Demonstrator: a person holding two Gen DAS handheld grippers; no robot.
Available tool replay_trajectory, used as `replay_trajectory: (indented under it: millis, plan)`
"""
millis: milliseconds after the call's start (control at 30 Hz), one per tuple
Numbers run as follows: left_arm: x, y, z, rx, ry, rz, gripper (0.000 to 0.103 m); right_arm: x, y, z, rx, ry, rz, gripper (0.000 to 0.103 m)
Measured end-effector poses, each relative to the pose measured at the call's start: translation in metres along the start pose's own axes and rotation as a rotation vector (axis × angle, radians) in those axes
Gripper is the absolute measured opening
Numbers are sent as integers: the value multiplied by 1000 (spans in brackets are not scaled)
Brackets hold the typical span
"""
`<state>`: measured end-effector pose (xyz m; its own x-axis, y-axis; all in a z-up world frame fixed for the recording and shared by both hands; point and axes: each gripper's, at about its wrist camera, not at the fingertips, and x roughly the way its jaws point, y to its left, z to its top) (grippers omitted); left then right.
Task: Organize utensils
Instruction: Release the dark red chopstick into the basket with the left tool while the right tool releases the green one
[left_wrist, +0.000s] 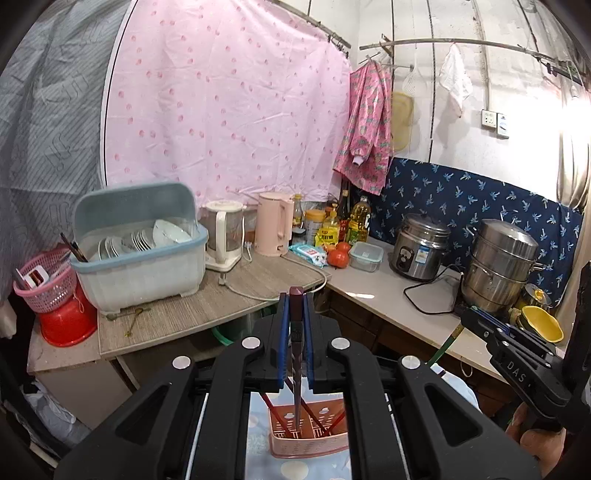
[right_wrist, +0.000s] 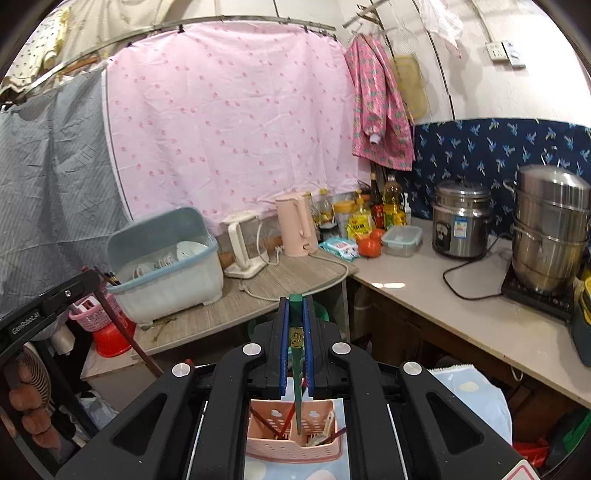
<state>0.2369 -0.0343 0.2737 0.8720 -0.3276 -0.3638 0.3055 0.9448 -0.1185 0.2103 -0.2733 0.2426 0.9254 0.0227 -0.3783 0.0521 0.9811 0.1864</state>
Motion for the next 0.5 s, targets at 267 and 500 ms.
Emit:
replay_trajectory:
  millis: [267,500]
  plan:
    - [51,15,-41,-43,98,11,7,49,-13,-37,49,109,-6,7]
    - [76,26,-68,-67,162,21,7,71,-14,-65,46,175,-17,7]
